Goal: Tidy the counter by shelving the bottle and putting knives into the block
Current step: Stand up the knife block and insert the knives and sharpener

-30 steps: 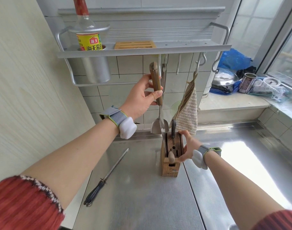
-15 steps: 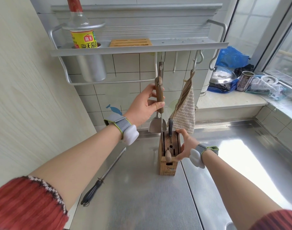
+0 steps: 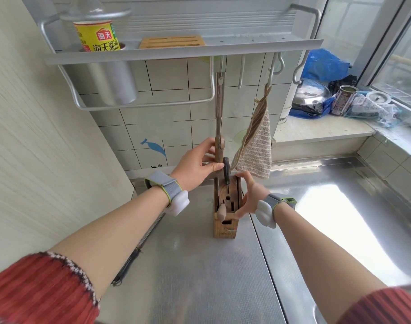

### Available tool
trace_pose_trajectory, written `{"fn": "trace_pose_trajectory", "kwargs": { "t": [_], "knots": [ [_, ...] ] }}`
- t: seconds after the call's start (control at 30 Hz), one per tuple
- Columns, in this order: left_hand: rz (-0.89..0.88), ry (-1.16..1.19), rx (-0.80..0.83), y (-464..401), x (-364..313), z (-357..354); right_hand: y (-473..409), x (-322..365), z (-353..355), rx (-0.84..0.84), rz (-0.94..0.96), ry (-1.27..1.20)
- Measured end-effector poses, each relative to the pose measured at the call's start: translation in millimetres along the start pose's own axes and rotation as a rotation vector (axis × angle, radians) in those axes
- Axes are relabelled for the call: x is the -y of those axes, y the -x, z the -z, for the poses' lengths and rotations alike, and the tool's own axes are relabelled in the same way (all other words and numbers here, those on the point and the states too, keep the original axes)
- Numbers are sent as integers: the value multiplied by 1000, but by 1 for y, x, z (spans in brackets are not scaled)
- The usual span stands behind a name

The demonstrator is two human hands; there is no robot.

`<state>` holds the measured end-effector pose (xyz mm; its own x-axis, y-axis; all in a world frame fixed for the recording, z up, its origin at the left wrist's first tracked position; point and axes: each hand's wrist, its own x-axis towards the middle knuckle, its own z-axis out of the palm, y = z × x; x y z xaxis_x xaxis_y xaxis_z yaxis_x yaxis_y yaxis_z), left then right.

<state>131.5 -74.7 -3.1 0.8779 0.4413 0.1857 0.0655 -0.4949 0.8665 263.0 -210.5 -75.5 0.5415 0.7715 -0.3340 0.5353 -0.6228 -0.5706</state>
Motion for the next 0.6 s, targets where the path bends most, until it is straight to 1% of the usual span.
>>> {"fn": "trace_pose_trajectory", "kwargs": {
  "t": [0.33, 0.43, 0.6],
  "knots": [
    [106, -123, -44, 8, 38, 6, -14, 18, -13, 15, 30, -40],
    [110, -193, -30, 13, 44, 7, -17, 23, -15, 22, 27, -52],
    [89, -188, -24, 18, 49, 10, -18, 27, -17, 23, 25, -33]
  ]
}}
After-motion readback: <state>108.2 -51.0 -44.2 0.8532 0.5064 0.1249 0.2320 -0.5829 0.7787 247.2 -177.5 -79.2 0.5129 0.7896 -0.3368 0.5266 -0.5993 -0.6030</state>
